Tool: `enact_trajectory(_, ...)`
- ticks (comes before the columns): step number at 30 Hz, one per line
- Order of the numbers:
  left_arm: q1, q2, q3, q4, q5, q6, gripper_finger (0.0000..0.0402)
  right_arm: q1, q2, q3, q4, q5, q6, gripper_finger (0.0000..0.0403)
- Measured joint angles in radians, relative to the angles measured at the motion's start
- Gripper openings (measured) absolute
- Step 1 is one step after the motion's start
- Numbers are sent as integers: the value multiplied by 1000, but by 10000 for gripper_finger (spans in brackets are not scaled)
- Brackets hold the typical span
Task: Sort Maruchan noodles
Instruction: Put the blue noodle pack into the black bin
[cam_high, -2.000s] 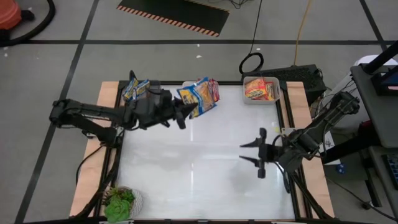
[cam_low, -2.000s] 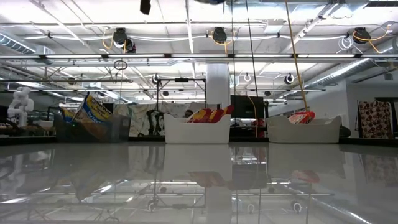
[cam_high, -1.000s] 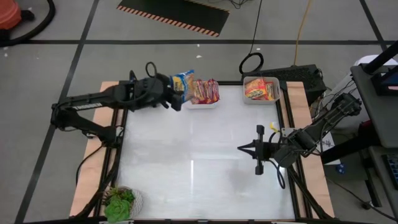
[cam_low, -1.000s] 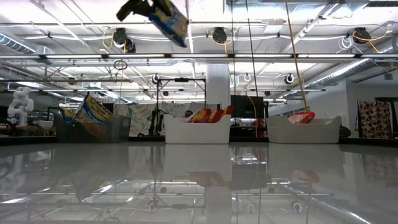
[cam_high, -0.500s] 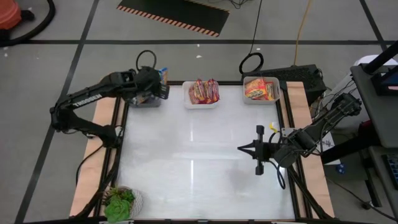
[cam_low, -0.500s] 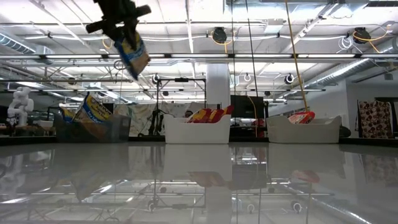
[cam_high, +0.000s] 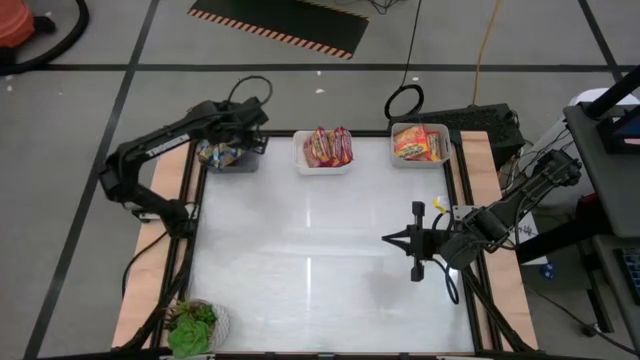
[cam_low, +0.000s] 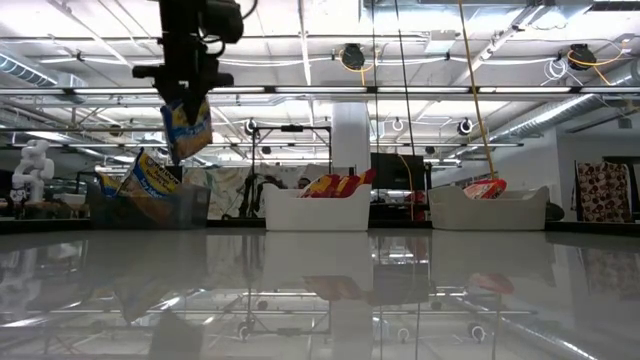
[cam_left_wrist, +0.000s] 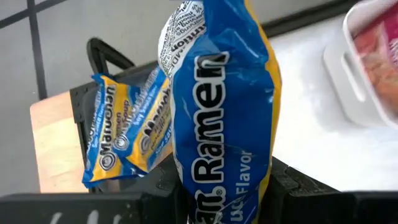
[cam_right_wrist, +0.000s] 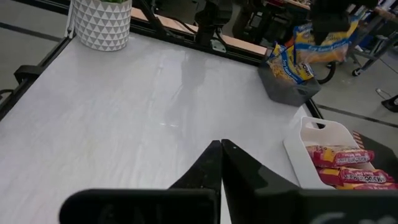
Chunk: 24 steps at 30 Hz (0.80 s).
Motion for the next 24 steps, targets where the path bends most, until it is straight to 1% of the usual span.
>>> enact_trajectory(8,31,88,0,-1,2,21,120,0,0,-3,2,0,-3,0)
enact_trajectory(14,57,135,0,-3,44,36,120,0,0,-29,0,1,-30,0)
enact_trajectory(21,47,138,-8,29,47,9,120,1,0,-33,16,-1,-29,0)
enact_trajectory(24,47,137,-8,19,80,-3,120,2,0,-33,21,-26,-15,0)
